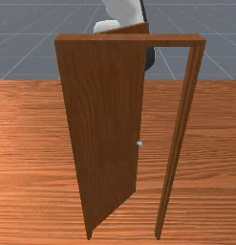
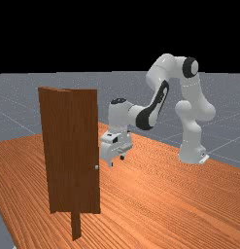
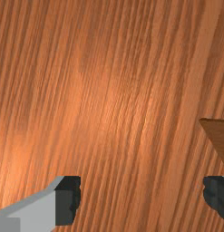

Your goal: Close the door

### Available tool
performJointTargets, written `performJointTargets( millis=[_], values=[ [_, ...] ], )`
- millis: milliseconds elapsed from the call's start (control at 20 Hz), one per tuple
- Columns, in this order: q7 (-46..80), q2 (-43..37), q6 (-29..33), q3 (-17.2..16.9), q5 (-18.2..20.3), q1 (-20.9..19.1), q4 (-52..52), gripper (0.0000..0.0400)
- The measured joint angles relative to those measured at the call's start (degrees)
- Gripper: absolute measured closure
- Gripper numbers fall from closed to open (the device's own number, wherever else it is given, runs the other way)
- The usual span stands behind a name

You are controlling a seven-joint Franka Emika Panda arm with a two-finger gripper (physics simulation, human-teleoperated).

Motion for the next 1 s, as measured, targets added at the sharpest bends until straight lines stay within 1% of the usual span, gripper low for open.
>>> performJointTargets(
  millis=[50,150,250,300,350,450,500,550,600,650,700,750,800,850,1000],
  values=[
    [-3.6,0.0,0.1,1.1,-0.5,0.0,-0.1,0.0],
    [-2.6,0.1,0.0,2.0,-1.1,1.6,0.2,0.0],
    [9.6,0.4,-0.6,0.6,-0.6,4.8,0.7,0.0],
    [13.8,1.0,-3.2,0.1,0.0,5.7,2.2,0.0],
    [20.0,0.5,-1.4,-1.1,0.5,6.5,1.1,0.0],
    [28.4,0.6,-1.8,-3.3,1.9,6.7,1.1,0.0],
    [30.3,0.6,-1.9,-4.3,2.5,6.2,1.1,0.0],
    [29.1,0.6,-1.9,-4.7,2.8,5.1,1.2,0.0],
    [24.7,0.6,-1.7,-4.6,2.5,3.6,1.1,0.0],
    [19.4,-1.4,-0.1,-4.0,1.7,2.4,-2.1,0.0],
    [11.2,-2.7,0.8,-2.3,3.0,0.5,-4.2,0.0],
    [8.1,-3.3,0.4,-2.3,1.0,0.5,-4.4,0.0],
    [6.9,-3.9,-0.3,-2.1,1.0,0.4,-4.3,0.0],
    [7.1,-2.8,-1.0,-2.1,1.0,0.4,-2.2,0.0],
    [7.8,5.8,-6.4,-1.9,1.3,0.3,11.9,0.0]
  ],
)
